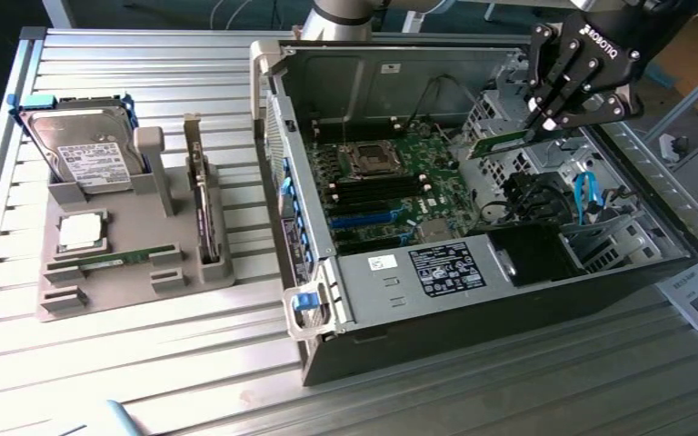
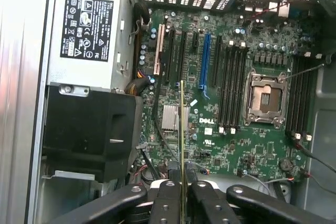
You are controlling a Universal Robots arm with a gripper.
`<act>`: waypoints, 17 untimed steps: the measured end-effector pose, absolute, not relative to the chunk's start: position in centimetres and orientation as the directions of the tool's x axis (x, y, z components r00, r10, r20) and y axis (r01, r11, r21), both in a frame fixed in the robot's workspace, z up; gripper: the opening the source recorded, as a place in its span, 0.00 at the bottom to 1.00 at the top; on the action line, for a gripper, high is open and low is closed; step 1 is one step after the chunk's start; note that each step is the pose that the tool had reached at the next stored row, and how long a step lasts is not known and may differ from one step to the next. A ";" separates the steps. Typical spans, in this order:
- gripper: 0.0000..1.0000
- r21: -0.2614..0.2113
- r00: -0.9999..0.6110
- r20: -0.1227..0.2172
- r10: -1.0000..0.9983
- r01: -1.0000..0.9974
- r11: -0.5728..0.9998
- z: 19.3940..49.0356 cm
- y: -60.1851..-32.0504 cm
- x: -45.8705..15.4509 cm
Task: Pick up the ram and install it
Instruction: 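Insert the ram into the slot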
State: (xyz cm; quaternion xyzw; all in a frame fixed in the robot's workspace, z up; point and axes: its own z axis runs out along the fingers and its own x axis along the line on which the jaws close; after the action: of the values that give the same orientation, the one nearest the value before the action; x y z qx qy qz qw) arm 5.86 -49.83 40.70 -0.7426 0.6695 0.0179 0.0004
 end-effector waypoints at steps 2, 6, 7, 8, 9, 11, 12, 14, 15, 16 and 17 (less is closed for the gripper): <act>0.14 0.023 0.051 -0.027 -0.998 -0.998 -0.052 40.5 -49.8 5.9; 0.14 0.023 -0.039 -0.027 -0.999 -0.999 0.039 40.1 -49.8 5.9; 0.14 0.023 -0.039 -0.027 -0.999 -0.999 0.039 40.1 -49.8 5.9; 0.14 0.023 -0.040 -0.027 -0.999 -0.999 0.039 40.1 -49.8 5.8; 0.14 0.023 -0.040 -0.027 -0.999 -0.999 0.039 40.0 -49.8 5.7; 0.14 0.023 -0.041 -0.027 -0.999 -0.999 0.040 39.7 -49.7 5.1; 0.14 0.023 -0.042 -0.027 -0.999 -0.999 0.041 39.5 -49.6 4.9; 0.14 0.023 -0.046 -0.027 -0.999 -0.999 0.046 38.8 -49.0 4.4; 0.14 0.023 -0.049 -0.027 -0.998 -0.999 0.048 38.6 -48.7 4.3; 0.14 0.023 -0.051 -0.027 -0.998 -0.998 0.051 38.2 -48.4 4.1; 0.14 0.023 -0.053 -0.027 -0.998 -0.998 0.053 38.1 -48.2 4.0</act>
State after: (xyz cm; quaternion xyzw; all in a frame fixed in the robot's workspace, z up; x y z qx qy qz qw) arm 4.01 -48.22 38.06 -0.6880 0.7255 0.0178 0.0018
